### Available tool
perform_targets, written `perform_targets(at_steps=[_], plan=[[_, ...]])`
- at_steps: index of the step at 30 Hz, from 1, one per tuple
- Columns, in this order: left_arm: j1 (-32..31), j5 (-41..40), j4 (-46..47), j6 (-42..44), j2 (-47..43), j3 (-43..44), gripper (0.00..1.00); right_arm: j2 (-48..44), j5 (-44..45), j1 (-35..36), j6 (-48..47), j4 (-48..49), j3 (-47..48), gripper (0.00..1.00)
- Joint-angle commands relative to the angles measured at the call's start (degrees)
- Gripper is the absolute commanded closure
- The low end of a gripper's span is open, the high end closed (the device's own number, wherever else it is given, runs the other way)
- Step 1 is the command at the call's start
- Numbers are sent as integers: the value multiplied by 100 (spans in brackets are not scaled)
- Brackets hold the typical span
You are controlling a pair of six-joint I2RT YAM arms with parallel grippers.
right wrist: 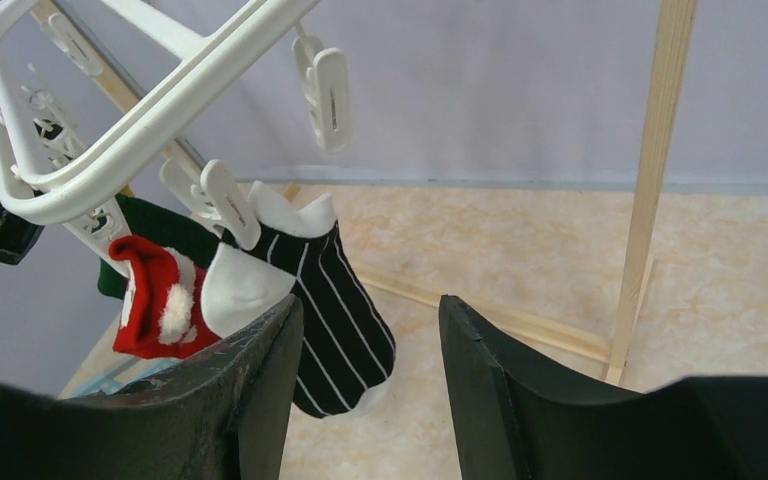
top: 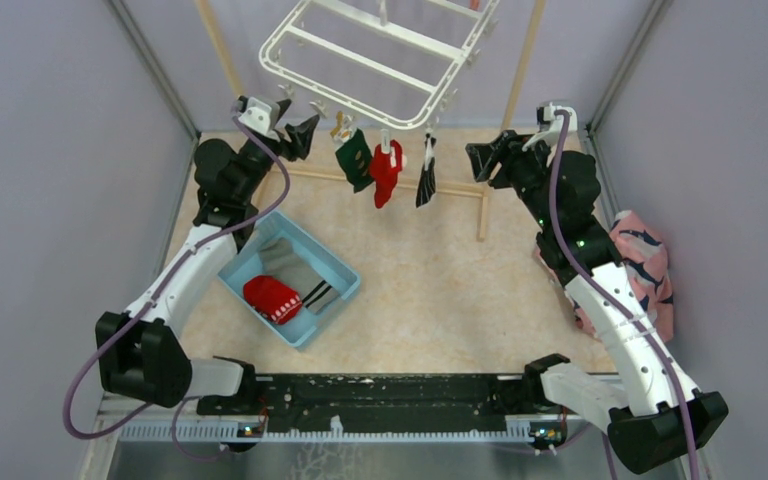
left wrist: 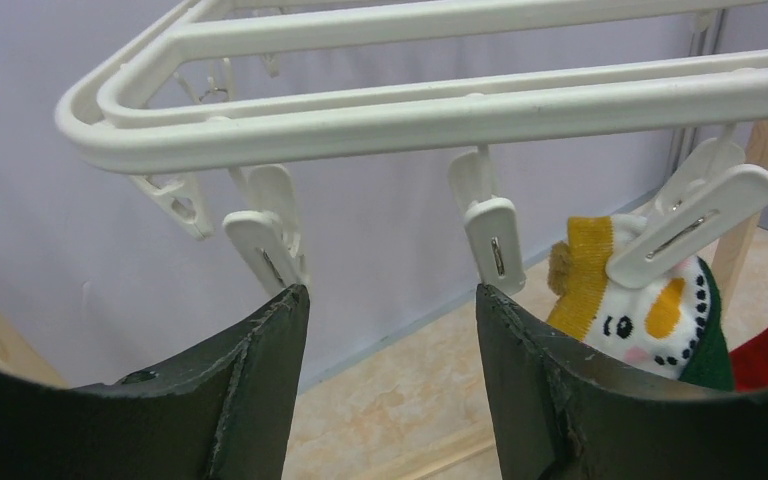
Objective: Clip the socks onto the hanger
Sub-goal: Open the clamp at the hanger.
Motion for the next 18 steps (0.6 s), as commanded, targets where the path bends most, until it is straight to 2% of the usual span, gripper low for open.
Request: perform_targets(at_steps=[1,8,18], plan=[[48,340,325,-214,89,-55,31,-90,-52,38,16,316,2,47],[53,807,308,-395,51,50,32,-140,-27,39,36,308,-52,47],[48,734,506,-510,98,1,34,-227,-23,35,65,276,-74,47]])
